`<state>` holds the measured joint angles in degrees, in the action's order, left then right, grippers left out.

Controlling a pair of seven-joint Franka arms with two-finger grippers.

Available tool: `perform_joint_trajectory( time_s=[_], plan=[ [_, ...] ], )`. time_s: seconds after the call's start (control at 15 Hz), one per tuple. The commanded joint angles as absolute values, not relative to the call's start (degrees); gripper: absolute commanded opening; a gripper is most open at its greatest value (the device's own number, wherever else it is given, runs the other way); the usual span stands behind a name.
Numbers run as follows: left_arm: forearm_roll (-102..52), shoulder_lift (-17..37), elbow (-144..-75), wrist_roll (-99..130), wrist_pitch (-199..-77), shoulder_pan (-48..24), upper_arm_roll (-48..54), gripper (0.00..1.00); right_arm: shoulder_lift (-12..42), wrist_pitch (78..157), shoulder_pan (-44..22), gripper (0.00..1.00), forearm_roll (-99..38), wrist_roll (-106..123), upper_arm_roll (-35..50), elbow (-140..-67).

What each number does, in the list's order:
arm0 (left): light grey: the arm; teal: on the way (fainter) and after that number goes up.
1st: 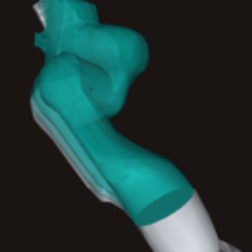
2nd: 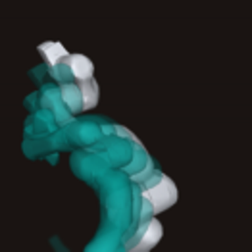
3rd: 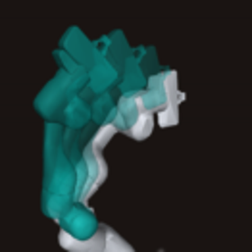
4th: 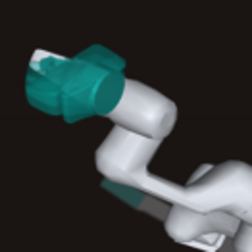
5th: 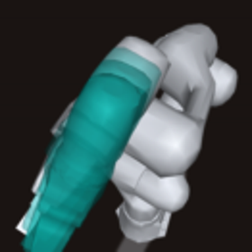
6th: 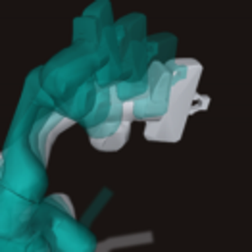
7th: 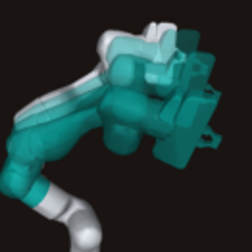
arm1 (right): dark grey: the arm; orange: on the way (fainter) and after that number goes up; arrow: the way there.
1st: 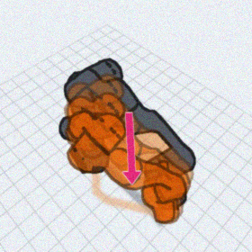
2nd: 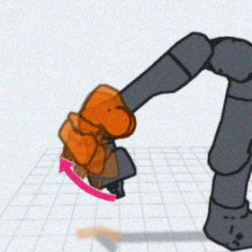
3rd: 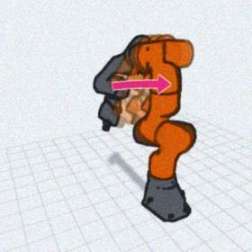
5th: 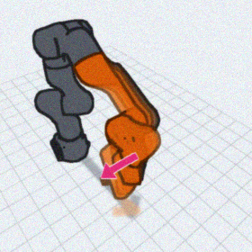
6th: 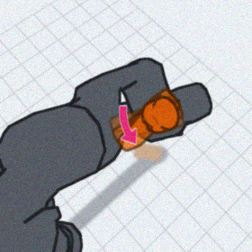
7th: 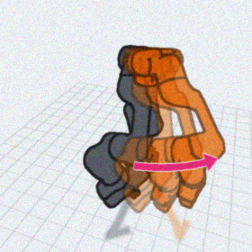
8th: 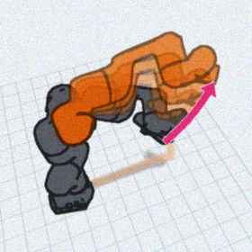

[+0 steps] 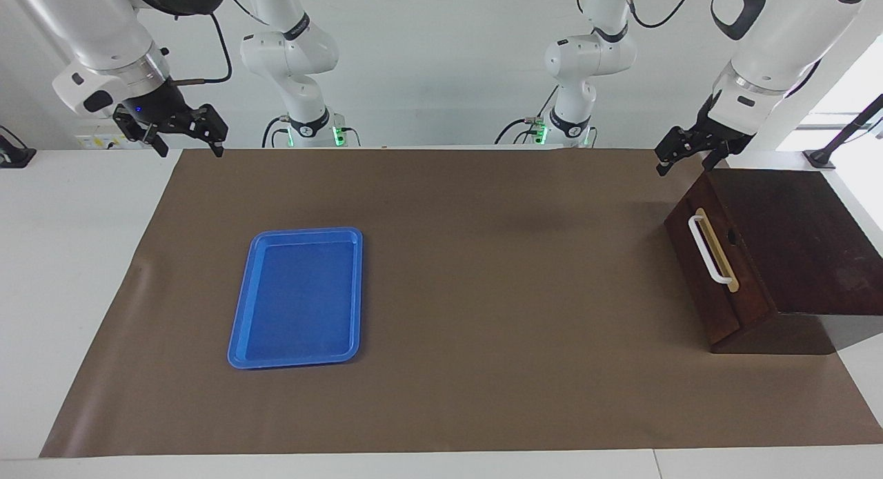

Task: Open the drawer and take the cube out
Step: 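Pull the wooden drawer open with the left gripper by its white handle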

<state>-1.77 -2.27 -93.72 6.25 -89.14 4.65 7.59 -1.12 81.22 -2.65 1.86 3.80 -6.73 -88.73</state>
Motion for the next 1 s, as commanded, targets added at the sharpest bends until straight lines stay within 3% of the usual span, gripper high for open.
perform_joint_trajectory(
  time_s=[0.0,0.2,0.47,0.93],
  plan=[
    [-0.5,-1.8,-93.1,5.3,-89.9,3.2,6.8,1.00,-2.4,81.8,-2.3,1.00,2.3,2.9,-6.4,-90.3],
    [-0.4,-1.8,-93.3,4.2,-90.5,3.7,6.8,1.00,-2.4,81.8,-2.3,1.00,2.3,2.9,-6.4,-90.3],
    [3.5,-2.7,-100.1,2.3,-101.7,3.3,6.8,1.00,-2.4,81.8,-2.3,1.00,2.3,2.9,-6.4,-90.3],
    [22.3,2.9,-107.5,2.5,-115.9,1.6,6.9,1.00,-2.4,81.8,-2.3,1.00,2.3,2.9,-6.4,-90.3]
  ],
)
